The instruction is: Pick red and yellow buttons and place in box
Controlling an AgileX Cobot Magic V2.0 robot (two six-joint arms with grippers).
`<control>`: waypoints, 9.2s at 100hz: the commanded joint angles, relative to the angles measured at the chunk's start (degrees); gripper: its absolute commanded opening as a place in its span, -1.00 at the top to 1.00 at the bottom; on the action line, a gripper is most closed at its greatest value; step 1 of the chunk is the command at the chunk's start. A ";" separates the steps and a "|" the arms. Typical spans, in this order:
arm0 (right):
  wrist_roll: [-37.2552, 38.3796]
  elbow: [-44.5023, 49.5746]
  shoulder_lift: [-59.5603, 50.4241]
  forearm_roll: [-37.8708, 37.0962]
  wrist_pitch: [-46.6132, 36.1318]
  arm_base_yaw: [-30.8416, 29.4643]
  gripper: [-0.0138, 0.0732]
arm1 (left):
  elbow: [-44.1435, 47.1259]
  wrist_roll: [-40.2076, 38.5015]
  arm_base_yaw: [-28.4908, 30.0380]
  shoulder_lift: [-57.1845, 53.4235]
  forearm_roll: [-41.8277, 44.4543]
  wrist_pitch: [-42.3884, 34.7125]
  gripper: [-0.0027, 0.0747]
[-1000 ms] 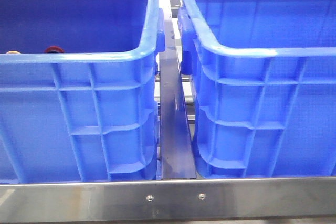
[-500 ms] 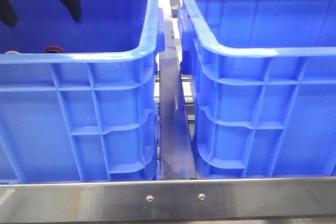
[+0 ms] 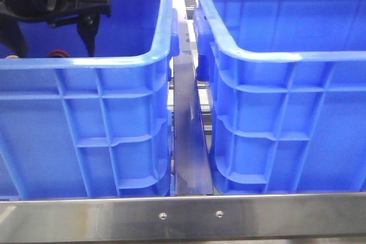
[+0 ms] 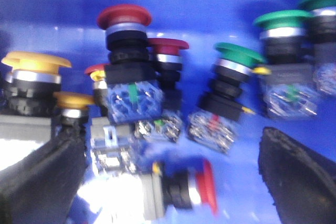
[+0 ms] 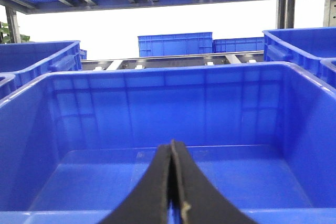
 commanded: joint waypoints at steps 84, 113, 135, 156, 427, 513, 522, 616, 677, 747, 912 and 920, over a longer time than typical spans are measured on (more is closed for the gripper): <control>-0.21 -0.60 -1.53 -0.48 -4.59 -0.24 0.92 | -5.73 -0.73 4.36 7.07 2.71 -3.76 -0.67; -0.21 -0.60 -1.53 -0.48 -4.59 -0.24 0.92 | -5.73 -0.73 4.36 7.07 3.37 -4.85 -0.41; -0.21 -0.60 -1.53 -0.48 -4.59 -0.24 0.92 | -5.73 -0.73 4.36 7.07 3.37 -4.85 0.56; -0.21 -0.60 -1.53 -0.48 -4.59 -0.24 0.92 | -5.73 -0.73 4.12 4.44 3.37 -3.39 0.98; -18.10 -45.29 38.54 55.68 44.94 1.00 -0.69 | -5.73 33.28 -39.08 -19.64 2.06 -1.27 0.98; -51.73 -45.35 61.73 95.50 64.07 5.83 -0.52 | -5.73 33.28 -39.08 -19.64 2.06 -1.27 0.98; -51.85 -45.73 61.86 95.41 64.00 6.49 -0.17 | -5.73 33.28 -39.08 -19.64 2.06 -1.16 0.98; -56.03 -47.84 61.81 95.11 58.95 6.66 0.30 | -5.73 30.66 -39.08 -19.85 5.21 5.01 -0.81; -62.37 -47.84 61.74 92.05 39.87 6.55 0.30 | 5.02 18.35 -15.04 -35.21 7.46 4.82 -0.81; -67.15 -47.84 61.74 88.35 28.20 6.55 0.30 | 31.87 20.22 19.52 -56.71 -4.09 -3.39 -0.81; -93.07 -65.71 101.48 87.51 2.66 6.55 0.30 | 32.54 30.49 18.90 -56.81 -11.34 -11.00 0.98; -93.07 -65.65 101.59 87.81 2.59 6.55 0.29 | 32.54 30.49 18.90 -56.81 -11.34 -11.00 0.98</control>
